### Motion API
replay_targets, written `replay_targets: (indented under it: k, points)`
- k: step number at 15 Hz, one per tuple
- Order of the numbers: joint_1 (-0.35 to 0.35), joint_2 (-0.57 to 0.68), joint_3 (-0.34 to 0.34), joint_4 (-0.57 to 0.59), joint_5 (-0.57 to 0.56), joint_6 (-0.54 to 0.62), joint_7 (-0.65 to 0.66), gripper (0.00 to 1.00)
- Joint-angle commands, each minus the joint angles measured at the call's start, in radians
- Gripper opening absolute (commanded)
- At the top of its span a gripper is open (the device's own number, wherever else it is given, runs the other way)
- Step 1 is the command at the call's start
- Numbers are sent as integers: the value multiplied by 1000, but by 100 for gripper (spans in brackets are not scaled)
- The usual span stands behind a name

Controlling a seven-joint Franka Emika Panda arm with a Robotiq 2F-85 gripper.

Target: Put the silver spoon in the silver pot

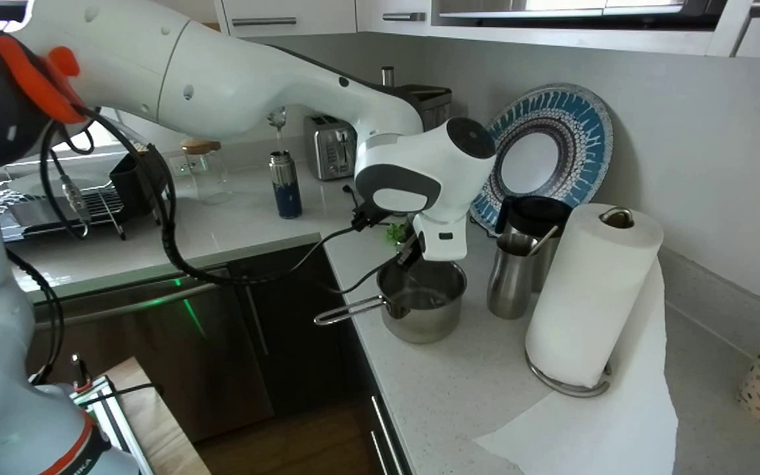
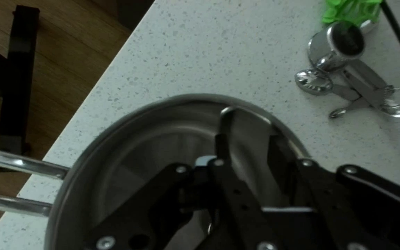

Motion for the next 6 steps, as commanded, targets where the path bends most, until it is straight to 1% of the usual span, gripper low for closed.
replay_targets:
  k: [1, 3, 4, 5, 6]
  points:
    - [59, -173, 15, -63, -141, 9, -13, 69]
    - [97, -240, 56, -95, -195, 9, -25, 83]
    - [117, -271, 83, -116, -200, 12, -39, 91]
    - [77, -191, 56, -29, -163, -6, -17, 98]
    - [93, -216, 70, -39, -167, -5, -5, 81]
